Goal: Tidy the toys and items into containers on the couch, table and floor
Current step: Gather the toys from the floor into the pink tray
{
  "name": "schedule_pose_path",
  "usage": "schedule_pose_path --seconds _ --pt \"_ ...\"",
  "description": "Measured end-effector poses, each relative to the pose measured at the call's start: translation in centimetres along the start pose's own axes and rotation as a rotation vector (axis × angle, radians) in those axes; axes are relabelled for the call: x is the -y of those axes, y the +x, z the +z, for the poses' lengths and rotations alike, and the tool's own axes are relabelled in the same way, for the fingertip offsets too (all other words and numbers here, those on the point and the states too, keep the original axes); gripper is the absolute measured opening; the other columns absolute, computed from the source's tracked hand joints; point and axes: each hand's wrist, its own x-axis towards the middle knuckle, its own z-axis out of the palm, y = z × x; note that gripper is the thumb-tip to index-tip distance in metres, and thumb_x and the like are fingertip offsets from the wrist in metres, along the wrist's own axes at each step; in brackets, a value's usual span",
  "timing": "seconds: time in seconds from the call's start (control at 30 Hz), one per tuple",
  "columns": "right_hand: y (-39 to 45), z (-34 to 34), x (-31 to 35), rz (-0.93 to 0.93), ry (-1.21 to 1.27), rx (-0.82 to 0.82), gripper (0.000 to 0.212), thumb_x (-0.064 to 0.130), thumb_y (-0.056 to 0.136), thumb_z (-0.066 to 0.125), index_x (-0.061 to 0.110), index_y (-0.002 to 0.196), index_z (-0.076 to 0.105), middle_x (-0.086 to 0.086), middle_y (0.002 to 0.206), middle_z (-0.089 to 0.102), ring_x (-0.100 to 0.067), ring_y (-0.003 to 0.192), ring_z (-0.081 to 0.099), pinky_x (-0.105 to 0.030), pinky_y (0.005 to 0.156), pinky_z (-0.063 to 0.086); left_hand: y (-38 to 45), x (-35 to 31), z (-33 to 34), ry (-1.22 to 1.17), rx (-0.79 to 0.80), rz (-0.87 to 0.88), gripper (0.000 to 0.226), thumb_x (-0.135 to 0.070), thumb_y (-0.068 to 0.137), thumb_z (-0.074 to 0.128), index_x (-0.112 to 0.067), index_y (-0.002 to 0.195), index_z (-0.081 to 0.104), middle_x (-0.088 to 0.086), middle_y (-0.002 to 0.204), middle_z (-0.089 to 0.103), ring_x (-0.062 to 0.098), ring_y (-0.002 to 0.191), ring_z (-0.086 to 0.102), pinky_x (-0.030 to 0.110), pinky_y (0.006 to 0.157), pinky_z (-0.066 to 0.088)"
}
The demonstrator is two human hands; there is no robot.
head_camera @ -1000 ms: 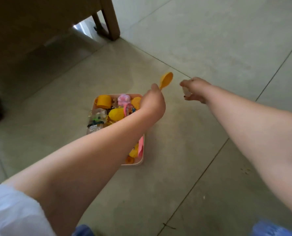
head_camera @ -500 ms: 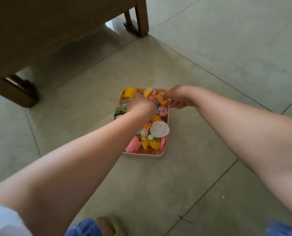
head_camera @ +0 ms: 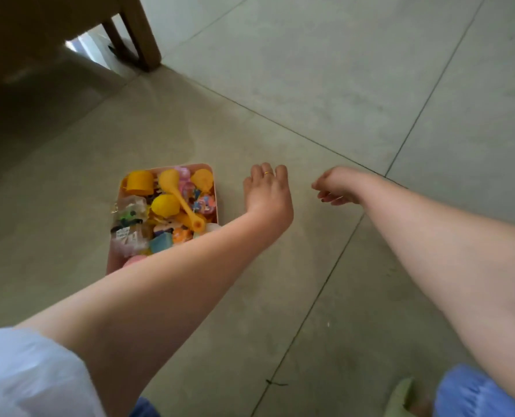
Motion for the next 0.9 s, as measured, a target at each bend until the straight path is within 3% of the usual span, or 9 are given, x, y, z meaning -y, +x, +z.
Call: schedule_pose_path --seconds 0.17,0.3,0.4,0.5,0.7,0.8,0.9 --pt "-1.1 -3.6 -7.9 0.072 0.001 -0.069 0.010 0.018 0.094 0.058 0.015 0.104 0.059 -0.005 0.087 0.060 -0.010 0.064 0.052 -0.023 0.060 0.041 -1.0 -6.9 3.2 -0.061 0.125 0.220 0.043 -0.014 0.082 0.051 -0.015 0.124 0.039 0.014 0.125 0.043 0.032 0.118 0.038 0.038 0.091 0.038" --pt "-2.6 -4.6 -12.7 0.121 -0.058 -0.077 0.019 0.017 0.087 0.068 0.016 0.106 0.065 -0.005 0.086 0.062 -0.016 0.073 0.055 -0.022 0.060 0.041 -1.6 -11.4 6.0 -0.138 0.219 0.378 0.043 -0.025 0.087 0.058 -0.015 0.125 0.040 0.013 0.128 0.045 0.031 0.121 0.038 0.039 0.093 0.040" --pt "-4.0 -4.7 -15.1 0.159 -0.200 -0.054 0.024 0.013 0.085 0.068 0.016 0.109 0.068 -0.006 0.096 0.064 -0.017 0.084 0.055 -0.022 0.060 0.042 -2.4 -14.2 7.8 -0.219 0.362 0.548 0.062 -0.036 0.083 0.069 -0.015 0.134 0.041 0.012 0.131 0.046 0.031 0.125 0.038 0.040 0.098 0.040" --pt "-4.7 -4.3 -17.4 0.185 -0.268 -0.096 0.026 0.008 0.085 0.063 0.017 0.109 0.070 -0.007 0.110 0.070 -0.018 0.090 0.060 -0.021 0.070 0.042 -3.6 -16.0 9.2 -0.215 0.418 0.646 0.078 -0.031 0.078 0.075 -0.016 0.143 0.034 0.012 0.129 0.046 0.031 0.123 0.041 0.038 0.098 0.042" --pt "-5.1 -3.0 -19.6 0.193 -0.141 -0.194 0.033 0.000 0.083 0.060 0.020 0.107 0.072 -0.003 0.107 0.071 -0.012 0.079 0.057 -0.011 0.043 0.038 -3.5 -17.1 9.7 -0.266 0.412 0.575 0.043 -0.019 0.085 0.067 -0.011 0.125 0.051 0.014 0.126 0.048 0.032 0.118 0.049 0.036 0.097 0.040" --pt "-5.1 -2.5 -18.8 0.168 -0.181 -0.080 0.030 0.002 0.084 0.061 0.017 0.107 0.071 -0.006 0.101 0.070 -0.013 0.085 0.058 -0.018 0.060 0.044 -3.4 -17.2 9.5 -0.331 0.439 0.531 0.030 -0.014 0.094 0.053 -0.008 0.123 0.054 0.017 0.123 0.054 0.035 0.113 0.055 0.036 0.093 0.043" --pt "-4.3 -1.7 -17.0 0.154 -0.014 -0.022 0.029 -0.004 0.081 0.058 0.012 0.103 0.069 -0.012 0.097 0.069 -0.024 0.089 0.066 -0.032 0.079 0.056 -3.0 -15.6 9.0 -0.458 0.426 0.463 0.025 -0.017 0.095 0.049 -0.012 0.118 0.058 0.016 0.115 0.063 0.032 0.107 0.060 0.032 0.084 0.045"
